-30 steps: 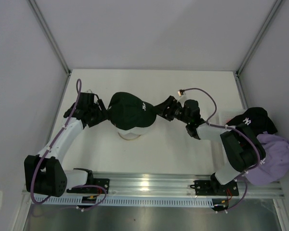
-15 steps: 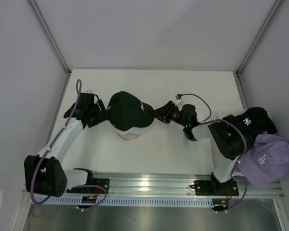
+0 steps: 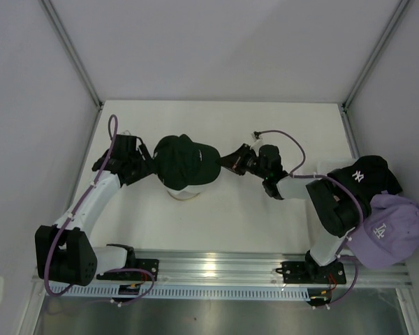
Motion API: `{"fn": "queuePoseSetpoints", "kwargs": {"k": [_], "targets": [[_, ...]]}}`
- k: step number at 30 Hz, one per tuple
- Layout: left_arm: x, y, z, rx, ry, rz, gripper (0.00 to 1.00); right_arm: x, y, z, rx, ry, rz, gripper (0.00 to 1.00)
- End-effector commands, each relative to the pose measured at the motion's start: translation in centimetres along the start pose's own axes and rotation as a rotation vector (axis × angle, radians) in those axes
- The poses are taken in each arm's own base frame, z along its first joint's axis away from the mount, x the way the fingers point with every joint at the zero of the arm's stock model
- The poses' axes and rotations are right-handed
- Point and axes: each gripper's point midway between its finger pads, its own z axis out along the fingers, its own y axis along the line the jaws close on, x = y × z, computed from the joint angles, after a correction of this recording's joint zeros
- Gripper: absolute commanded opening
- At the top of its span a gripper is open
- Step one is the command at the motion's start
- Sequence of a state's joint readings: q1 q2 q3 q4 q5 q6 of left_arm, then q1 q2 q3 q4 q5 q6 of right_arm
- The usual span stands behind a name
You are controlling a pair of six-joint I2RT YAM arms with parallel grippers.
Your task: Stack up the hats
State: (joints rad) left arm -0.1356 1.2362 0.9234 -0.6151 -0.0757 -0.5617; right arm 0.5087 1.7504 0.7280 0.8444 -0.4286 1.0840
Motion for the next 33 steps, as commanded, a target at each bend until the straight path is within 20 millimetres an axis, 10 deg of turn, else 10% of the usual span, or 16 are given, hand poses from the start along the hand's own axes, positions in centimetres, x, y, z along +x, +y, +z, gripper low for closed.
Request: {"fn": "queuePoseSetpoints", "kwargs": {"k": [1, 14, 29, 33], "targets": [[1.5, 1.4, 0.5, -0.067, 0.034, -0.006, 0.72, 2.3, -7.2, -1.1, 0.33, 0.076, -0.116, 0.0], [3.2, 3.5, 2.5, -0.169, 0.045, -0.08, 0.71, 6.2, -15.3, -3.0, 0.522, 0.214, -0.007, 0.0], [6.1, 3.9, 3.8, -0.151, 0.112, -0.116, 0.71, 8.6, -17.0, -2.2, 0.588, 0.313, -0.073, 0.0], [4.5, 3.0, 2.7, -0.104, 0.06, -0.087, 0.73, 7.2, -14.5, -1.7, 0.516, 0.286, -0.091, 0.18]]}}
